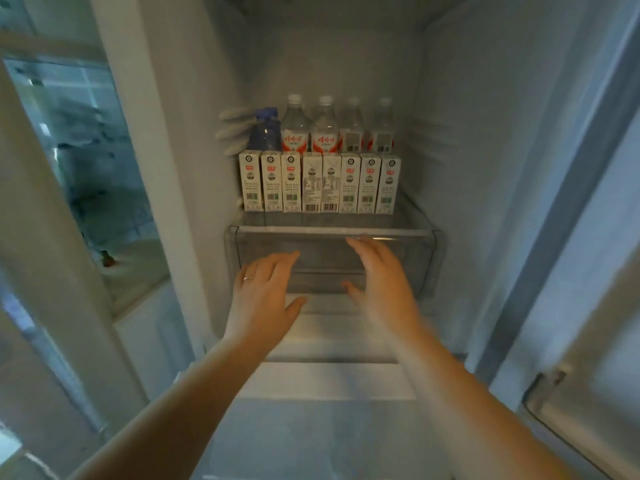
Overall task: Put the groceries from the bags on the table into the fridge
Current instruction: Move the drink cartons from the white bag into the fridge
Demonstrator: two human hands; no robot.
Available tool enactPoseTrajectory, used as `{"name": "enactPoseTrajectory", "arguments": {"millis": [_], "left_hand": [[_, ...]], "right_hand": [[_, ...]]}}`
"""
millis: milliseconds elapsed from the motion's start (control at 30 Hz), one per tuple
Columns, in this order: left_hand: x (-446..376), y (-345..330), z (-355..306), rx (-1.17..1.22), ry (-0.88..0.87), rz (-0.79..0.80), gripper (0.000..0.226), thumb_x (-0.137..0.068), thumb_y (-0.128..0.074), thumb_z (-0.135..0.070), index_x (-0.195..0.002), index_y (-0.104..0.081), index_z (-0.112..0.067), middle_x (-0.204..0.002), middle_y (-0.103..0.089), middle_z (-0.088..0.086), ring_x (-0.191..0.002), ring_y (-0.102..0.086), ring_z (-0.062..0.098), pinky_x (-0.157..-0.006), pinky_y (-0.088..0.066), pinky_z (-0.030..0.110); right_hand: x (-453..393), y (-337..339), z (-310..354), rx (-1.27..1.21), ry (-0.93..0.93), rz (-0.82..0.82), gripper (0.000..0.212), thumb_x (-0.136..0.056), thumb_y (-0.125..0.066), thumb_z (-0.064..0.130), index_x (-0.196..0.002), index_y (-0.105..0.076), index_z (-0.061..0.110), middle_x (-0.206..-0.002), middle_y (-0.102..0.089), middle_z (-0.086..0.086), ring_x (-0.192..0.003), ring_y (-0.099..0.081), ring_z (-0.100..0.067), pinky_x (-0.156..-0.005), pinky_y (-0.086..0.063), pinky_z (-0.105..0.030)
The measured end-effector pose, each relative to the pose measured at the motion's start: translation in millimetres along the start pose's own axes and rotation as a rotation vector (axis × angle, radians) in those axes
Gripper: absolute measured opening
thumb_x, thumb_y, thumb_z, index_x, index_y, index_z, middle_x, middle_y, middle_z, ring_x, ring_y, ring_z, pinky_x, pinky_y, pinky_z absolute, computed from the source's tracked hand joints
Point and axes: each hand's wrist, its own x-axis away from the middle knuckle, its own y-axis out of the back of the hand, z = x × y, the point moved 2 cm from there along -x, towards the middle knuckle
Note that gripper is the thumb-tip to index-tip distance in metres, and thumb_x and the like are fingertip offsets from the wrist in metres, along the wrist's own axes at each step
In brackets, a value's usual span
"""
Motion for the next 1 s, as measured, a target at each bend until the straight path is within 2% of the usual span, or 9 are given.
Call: {"name": "enactPoseTrajectory", "arguments": {"millis": [67,200,367,533,733,867,1000], "left_hand": [[31,8,1,0.0,-0.019,0.035,0.068,-0.077,-0.073,-0.033,-0.136,-0.043,-0.02,-0.132,-0.051,0.005,-0.122,-0.046,0.028,-0.104,-0.037,0.048],[98,21,-3,0.05,-0.082,0.122,0.067,-0.08,-0.071,-0.034,-0.138,-0.041,-0.021,-0.137,-0.048,0.005,-0.127,-0.043,0.027,-0.107,-0.032,0.052],[181,18,-27,0.104,-0.191,0.34,0.069,-0.083,-0.067,-0.036,-0.142,-0.035,-0.023,-0.143,-0.042,0.002,-0.134,-0.035,0.023,-0.114,-0.02,0.045],[252,6,-75,0.166,-0.343,0.5,0.068,-0.081,-0.069,-0.035,-0.14,-0.038,-0.021,-0.14,-0.044,0.002,-0.131,-0.038,0.024,-0.112,-0.025,0.049],[327,-9,-158,0.221,-0.514,0.688,0.067,-0.087,-0.061,-0.039,-0.144,-0.029,-0.025,-0.145,-0.035,-0.002,-0.136,-0.03,0.018,-0.117,-0.015,0.043],[374,-18,-241,0.26,-0.655,0.761,0.068,-0.084,-0.063,-0.042,-0.142,-0.033,-0.026,-0.143,-0.039,-0.003,-0.132,-0.036,0.02,-0.113,-0.023,0.043],[434,-16,-341,0.335,-0.78,0.806,0.068,-0.083,-0.065,-0.042,-0.141,-0.036,-0.022,-0.141,-0.043,0.0,-0.128,-0.04,0.022,-0.109,-0.029,0.04]], "right_hand": [[37,1,12,0.059,-0.013,0.031,0.068,-0.079,-0.072,0.02,-0.139,-0.041,0.024,-0.148,-0.034,-0.002,-0.135,-0.032,-0.02,-0.11,-0.027,-0.029],[116,7,34,0.129,-0.09,0.075,0.067,-0.078,-0.073,0.022,-0.138,-0.042,0.021,-0.148,-0.035,-0.002,-0.135,-0.032,-0.02,-0.111,-0.031,-0.035],[220,25,45,0.206,-0.259,0.18,0.066,-0.083,-0.068,0.027,-0.141,-0.037,0.024,-0.151,-0.027,0.003,-0.138,-0.024,-0.016,-0.11,-0.022,-0.027],[333,57,35,0.24,-0.461,0.167,0.065,-0.08,-0.071,0.025,-0.138,-0.043,0.022,-0.148,-0.033,0.001,-0.135,-0.031,-0.017,-0.11,-0.029,-0.031],[467,111,22,0.254,-0.743,0.087,0.064,-0.081,-0.071,0.024,-0.139,-0.042,0.024,-0.148,-0.034,0.002,-0.134,-0.032,-0.017,-0.107,-0.029,-0.029],[552,162,12,0.305,-0.907,0.029,0.064,-0.082,-0.07,0.026,-0.139,-0.041,0.024,-0.149,-0.032,-0.001,-0.135,-0.032,-0.022,-0.107,-0.03,-0.034],[644,227,-2,0.333,-1.066,0.001,0.064,-0.083,-0.069,0.03,-0.14,-0.039,0.026,-0.15,-0.03,0.001,-0.136,-0.029,-0.019,-0.106,-0.029,-0.031]]}}
